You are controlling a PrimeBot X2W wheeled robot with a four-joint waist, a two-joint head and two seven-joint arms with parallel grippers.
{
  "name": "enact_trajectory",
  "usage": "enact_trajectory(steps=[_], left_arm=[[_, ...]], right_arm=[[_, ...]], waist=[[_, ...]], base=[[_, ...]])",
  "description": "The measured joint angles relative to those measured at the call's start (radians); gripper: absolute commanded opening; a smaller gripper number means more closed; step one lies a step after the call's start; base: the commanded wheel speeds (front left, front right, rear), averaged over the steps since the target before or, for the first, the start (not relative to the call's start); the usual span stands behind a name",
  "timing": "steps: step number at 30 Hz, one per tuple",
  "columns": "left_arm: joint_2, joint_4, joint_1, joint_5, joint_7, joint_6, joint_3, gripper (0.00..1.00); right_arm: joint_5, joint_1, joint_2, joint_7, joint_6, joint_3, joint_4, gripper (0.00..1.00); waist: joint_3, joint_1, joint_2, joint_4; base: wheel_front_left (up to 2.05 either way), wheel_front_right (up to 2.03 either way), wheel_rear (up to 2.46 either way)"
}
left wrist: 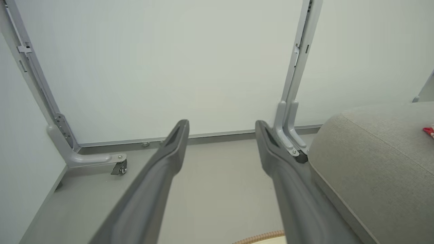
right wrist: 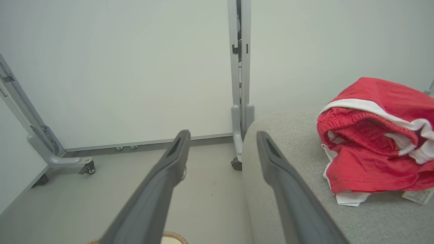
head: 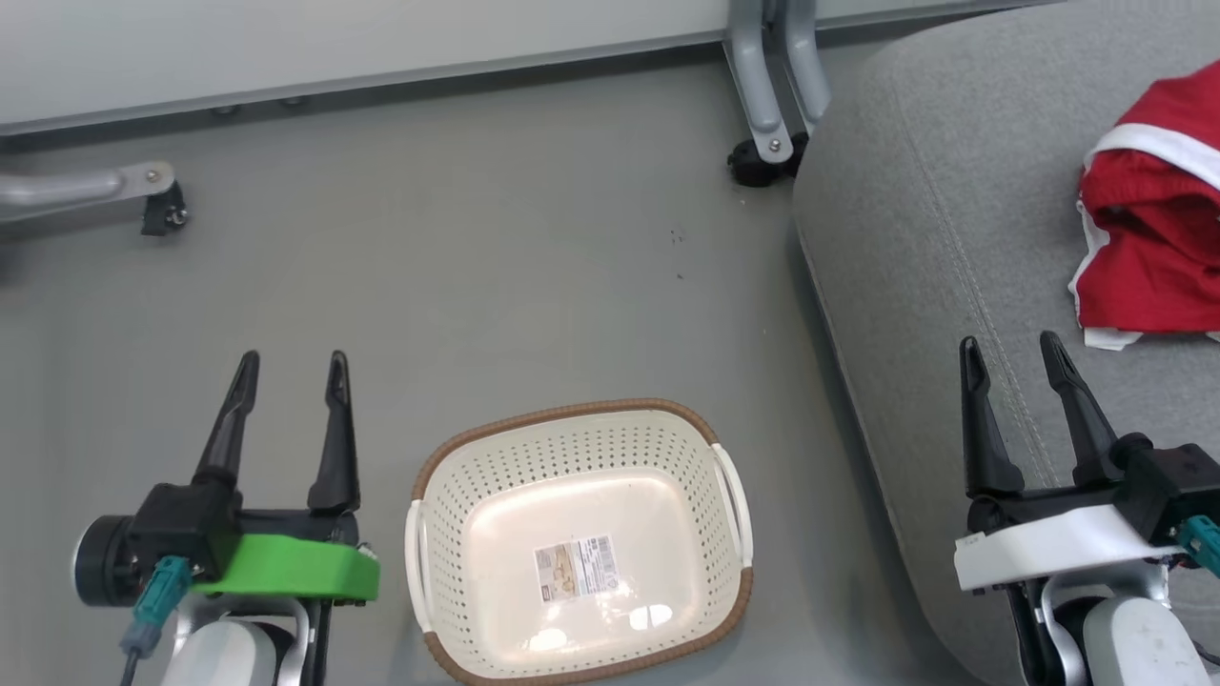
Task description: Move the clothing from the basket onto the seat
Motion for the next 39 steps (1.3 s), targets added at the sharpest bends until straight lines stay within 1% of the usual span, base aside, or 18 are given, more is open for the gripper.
enact_trajectory(steps=[3,8,12,19,23,39], left_arm=[[-0.021,0.0,0.039,0.01,0.0,-0.003,0.069,1.0],[-0.051,0.001,0.105,0.044,0.0,-0.023,0.165,1.0],[-0.071,0.005,0.15,0.066,0.0,-0.05,0.204,1.0],[-0.106,0.021,0.211,0.108,0.0,-0.092,0.232,1.0],[-0.116,0.037,0.237,0.123,0.0,-0.113,0.243,1.0],[-0.146,0.1,0.262,0.175,0.0,-0.153,0.264,1.0]], right_arm=[[-0.014,0.028,0.0,0.012,0.0,0.003,-0.021,1.0],[-0.026,0.071,0.001,0.034,0.0,0.013,-0.05,1.0],[-0.03,0.108,0.001,0.055,0.0,0.021,-0.066,1.0],[-0.035,0.17,0.002,0.08,0.0,0.035,-0.079,1.0],[-0.034,0.194,0.002,0.091,0.0,0.039,-0.085,1.0],[-0.024,0.224,0.002,0.105,0.0,0.049,-0.088,1.0]], waist=[[-0.032,0.0,0.0,0.028],[-0.084,0.0,0.0,0.065],[-0.124,0.0,0.0,0.084],[-0.183,0.0,0.0,0.095],[-0.207,0.0,0.0,0.094],[-0.225,0.0001,0.0,0.095]], base=[[0.0,0.0,0.0],[0.0,0.0,0.0],[0.0,0.0,0.0],[0.0,0.0,0.0],[0.0,0.0,0.0],[0.0,0.0,0.0]])
